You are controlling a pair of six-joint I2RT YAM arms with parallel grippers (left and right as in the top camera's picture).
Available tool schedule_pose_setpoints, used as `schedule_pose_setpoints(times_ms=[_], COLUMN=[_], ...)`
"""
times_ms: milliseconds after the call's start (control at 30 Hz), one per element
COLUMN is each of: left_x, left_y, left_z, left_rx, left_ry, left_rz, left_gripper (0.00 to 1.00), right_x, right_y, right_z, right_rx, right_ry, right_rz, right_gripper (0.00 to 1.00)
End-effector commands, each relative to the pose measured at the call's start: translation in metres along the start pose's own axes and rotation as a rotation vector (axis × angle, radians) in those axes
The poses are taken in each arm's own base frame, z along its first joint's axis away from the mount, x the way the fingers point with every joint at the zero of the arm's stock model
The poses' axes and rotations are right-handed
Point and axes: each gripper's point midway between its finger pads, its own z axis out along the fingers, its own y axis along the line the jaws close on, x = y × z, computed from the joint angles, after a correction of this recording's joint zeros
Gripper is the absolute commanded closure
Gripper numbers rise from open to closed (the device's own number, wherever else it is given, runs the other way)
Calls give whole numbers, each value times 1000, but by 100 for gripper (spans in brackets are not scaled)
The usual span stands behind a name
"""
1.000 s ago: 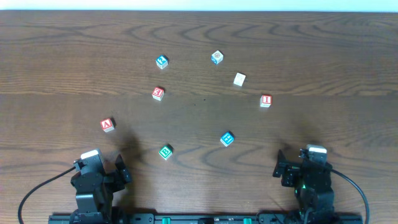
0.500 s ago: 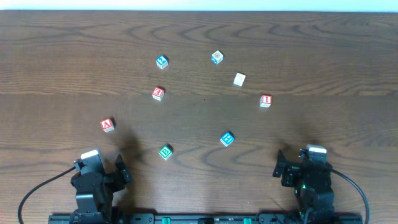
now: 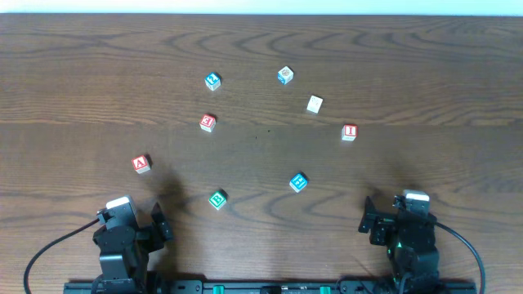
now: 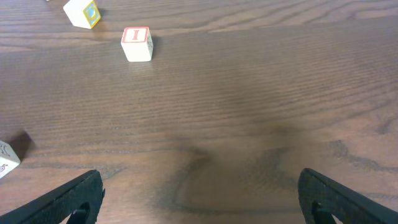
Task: Spell out Ai2
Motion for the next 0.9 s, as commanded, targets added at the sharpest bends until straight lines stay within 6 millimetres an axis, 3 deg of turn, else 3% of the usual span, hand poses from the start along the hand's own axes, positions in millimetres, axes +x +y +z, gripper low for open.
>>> schedule_pose_setpoints(times_ms=[0, 467, 633, 767, 867], left_x=[18, 18, 18, 18, 18], left_y=[4, 4, 4, 4, 4], left_z=[2, 2, 2, 2, 2], left_rx=[-15, -15, -15, -15, -15], left_ry=[65, 65, 64, 65, 65], left_rz=[17, 17, 16, 17, 17], left_gripper=[5, 4, 5, 5, 5], right_x=[0, 0, -15, -38, -39], right_y=[0, 0, 3, 21, 44], right_z=[0, 0, 0, -4, -8], right_rx=[-1, -1, -16, -122, -269], right_ry=[-3, -5, -67, -147, -116], right_rz=[-8, -8, 11, 165, 296], right_gripper=[1, 1, 1, 1, 1])
